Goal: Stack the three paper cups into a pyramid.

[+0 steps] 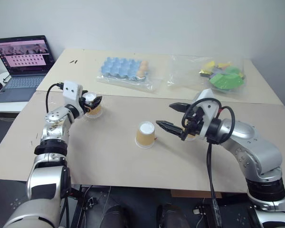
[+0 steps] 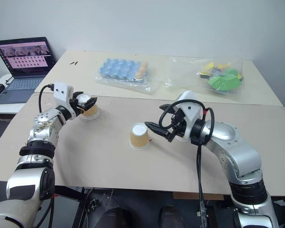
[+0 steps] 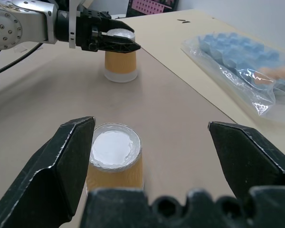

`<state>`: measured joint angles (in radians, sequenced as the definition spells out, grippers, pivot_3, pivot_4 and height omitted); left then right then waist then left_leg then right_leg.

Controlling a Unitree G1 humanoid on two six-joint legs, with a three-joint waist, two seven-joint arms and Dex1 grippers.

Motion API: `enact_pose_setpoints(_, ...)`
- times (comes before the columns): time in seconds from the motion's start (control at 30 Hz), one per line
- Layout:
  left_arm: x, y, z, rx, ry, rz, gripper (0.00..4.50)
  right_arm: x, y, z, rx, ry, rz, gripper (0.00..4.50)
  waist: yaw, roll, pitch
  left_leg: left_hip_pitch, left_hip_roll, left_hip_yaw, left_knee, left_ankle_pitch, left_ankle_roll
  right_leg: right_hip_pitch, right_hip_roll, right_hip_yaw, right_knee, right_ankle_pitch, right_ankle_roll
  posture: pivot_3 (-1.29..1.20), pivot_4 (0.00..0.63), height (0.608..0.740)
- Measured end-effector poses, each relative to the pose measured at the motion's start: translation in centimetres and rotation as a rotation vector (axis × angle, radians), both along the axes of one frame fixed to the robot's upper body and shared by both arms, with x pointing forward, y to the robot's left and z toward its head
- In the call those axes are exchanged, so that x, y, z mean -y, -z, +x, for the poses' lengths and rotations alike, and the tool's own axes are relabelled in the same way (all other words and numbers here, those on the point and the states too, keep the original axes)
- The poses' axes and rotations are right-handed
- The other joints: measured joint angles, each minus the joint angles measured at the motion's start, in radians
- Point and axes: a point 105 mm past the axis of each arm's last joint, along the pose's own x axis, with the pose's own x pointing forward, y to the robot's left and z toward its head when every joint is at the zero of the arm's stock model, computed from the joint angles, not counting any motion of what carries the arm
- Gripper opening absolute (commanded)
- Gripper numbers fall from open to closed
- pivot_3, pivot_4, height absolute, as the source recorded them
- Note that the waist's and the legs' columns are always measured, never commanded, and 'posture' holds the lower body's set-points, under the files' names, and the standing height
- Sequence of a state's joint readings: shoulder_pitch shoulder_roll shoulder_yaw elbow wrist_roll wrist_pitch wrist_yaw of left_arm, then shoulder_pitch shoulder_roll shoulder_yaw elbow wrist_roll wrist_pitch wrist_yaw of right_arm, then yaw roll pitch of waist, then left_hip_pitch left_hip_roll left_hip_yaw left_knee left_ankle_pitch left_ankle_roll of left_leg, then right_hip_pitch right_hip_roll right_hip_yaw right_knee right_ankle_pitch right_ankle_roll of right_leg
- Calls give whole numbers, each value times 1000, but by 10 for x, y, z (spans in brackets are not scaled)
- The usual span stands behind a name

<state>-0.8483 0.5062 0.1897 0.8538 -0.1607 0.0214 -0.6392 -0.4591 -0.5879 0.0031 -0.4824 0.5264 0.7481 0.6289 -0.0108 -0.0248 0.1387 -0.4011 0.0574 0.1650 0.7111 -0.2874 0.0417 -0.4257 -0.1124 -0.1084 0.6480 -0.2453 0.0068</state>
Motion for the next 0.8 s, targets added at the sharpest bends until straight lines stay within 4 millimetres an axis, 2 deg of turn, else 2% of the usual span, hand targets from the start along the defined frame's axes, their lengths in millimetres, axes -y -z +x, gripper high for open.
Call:
enact_pose_setpoints(0.33, -4, 0, -1, -2, -8, 1, 2631, 0, 0, 0, 0, 2, 2, 4500, -1, 0, 0, 0, 0, -1, 0, 0, 0, 0, 0, 0, 0, 0, 0, 0, 150, 724)
enact_pose_setpoints(0.5, 8, -10, -1, 31, 40, 11, 2631, 0, 0, 1, -2, 2, 4, 4500, 1, 0, 0, -1, 0, 0, 0, 0, 0, 0, 0, 0, 0, 0, 0, 0, 150, 724)
enact_pose_setpoints(0.67, 37, -39, -10, 126, 171, 5, 2631, 0, 1, 2, -4, 10, 7, 4500, 0, 0, 0, -1, 0, -1, 0, 0, 0, 0, 0, 0, 1, 0, 0, 0, 150, 724)
enact_pose_setpoints(0.73, 58, -59, -22, 179, 278, -3, 2631, 0, 1, 3, -5, 16, 11, 4500, -1, 0, 0, -1, 0, -1, 1, 0, 0, 0, 0, 0, 1, 0, 0, 0, 150, 724)
enact_pose_setpoints(0.8, 81, -75, -43, 214, 426, 19, 2631, 0, 1, 4, -6, 23, 14, 4500, -1, 0, 0, 0, 0, -1, 0, 0, 0, 0, 0, 0, 1, 0, 0, 0, 150, 724)
